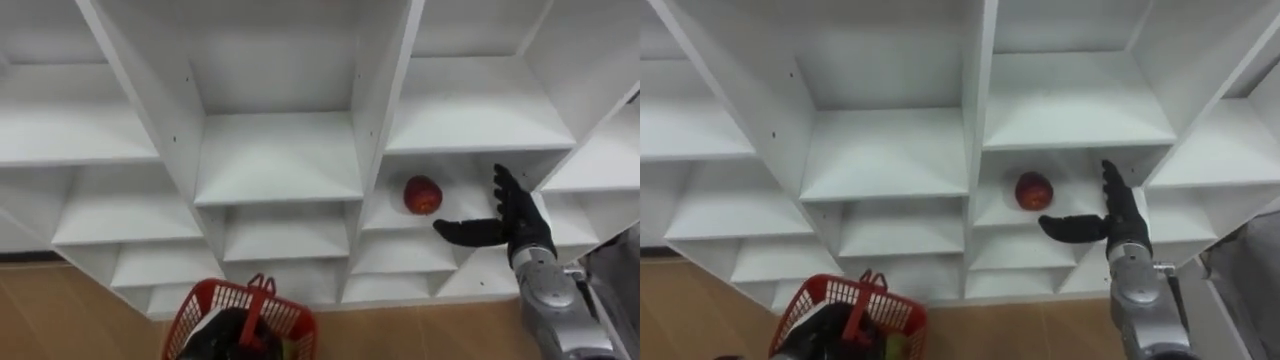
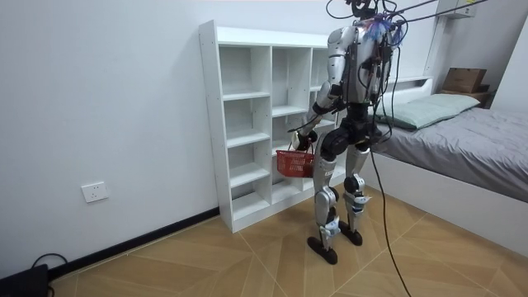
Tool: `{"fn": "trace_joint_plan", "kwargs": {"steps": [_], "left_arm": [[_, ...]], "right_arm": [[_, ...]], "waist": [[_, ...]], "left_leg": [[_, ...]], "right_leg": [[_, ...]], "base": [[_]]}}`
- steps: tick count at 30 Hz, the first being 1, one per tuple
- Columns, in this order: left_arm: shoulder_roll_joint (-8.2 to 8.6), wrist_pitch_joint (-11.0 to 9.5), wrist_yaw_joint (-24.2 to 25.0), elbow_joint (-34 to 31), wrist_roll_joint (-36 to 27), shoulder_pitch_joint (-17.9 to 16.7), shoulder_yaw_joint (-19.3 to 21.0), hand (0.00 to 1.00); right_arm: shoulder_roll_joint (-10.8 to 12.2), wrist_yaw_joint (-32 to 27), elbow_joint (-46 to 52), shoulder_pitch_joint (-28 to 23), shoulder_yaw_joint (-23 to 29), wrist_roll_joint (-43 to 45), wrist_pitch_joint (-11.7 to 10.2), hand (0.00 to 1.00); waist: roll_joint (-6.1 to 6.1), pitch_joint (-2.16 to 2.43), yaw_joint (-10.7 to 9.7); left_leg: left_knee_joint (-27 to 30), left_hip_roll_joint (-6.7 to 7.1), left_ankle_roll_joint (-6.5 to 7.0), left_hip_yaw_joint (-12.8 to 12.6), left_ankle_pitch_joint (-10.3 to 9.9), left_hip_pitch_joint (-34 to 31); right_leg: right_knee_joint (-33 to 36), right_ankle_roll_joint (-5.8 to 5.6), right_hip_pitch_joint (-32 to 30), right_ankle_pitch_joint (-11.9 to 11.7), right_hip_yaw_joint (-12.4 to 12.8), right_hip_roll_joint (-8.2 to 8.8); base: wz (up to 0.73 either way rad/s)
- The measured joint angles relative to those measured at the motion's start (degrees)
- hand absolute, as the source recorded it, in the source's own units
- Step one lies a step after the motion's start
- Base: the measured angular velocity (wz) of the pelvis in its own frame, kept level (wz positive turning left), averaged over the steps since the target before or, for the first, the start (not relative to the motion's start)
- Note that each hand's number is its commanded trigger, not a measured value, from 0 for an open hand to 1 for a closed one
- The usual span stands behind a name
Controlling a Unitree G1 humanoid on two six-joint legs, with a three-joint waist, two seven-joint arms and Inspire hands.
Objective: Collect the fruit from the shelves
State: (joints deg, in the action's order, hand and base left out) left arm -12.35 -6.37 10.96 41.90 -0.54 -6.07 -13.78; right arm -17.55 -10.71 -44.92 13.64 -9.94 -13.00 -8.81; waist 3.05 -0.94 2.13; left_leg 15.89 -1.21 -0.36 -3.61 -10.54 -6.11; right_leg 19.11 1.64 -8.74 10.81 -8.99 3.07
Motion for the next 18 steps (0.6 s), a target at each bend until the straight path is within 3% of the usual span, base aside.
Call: {"fn": "trace_joint_plan", "kwargs": {"steps": [4, 10, 18], "left_arm": [[-0.03, 0.0, -0.1, 0.1, -0.1, 0.8, -0.1, 1.00], [0.18, 0.0, -0.1, 3.5, -0.1, 3.8, -1.2, 1.00], [1.37, 0.0, -0.4, 6.6, 0.0, 6.1, -2.4, 1.00]], "right_arm": [[0.0, -0.4, -2.1, 2.2, -0.1, 2.3, -0.5, 0.00], [0.0, -0.5, -2.9, 3.5, -0.1, 3.4, -0.5, 0.00], [0.2, -1.6, -4.0, 7.8, -0.1, 6.2, -0.5, 0.00]], "waist": [[-0.01, -0.87, 0.1], [-0.13, -1.01, 1.4], [0.42, -1.35, 3.0]], "left_leg": [[2.5, 0.14, -0.03, 1.1, 0.0, -3.5], [4.8, 0.17, -0.06, 1.3, 0.0, -9.1], [4.9, 0.21, -0.03, 1.0, 0.1, -11.5]], "right_leg": [[2.1, 0.25, -2.8, 0.5, -0.8, 0.49], [4.2, 0.58, -8.0, 0.4, -1.5, 0.93], [4.8, 0.64, -10.9, 0.3, -0.7, 0.93]], "base": [[0.16], [0.04], [-0.03]]}}
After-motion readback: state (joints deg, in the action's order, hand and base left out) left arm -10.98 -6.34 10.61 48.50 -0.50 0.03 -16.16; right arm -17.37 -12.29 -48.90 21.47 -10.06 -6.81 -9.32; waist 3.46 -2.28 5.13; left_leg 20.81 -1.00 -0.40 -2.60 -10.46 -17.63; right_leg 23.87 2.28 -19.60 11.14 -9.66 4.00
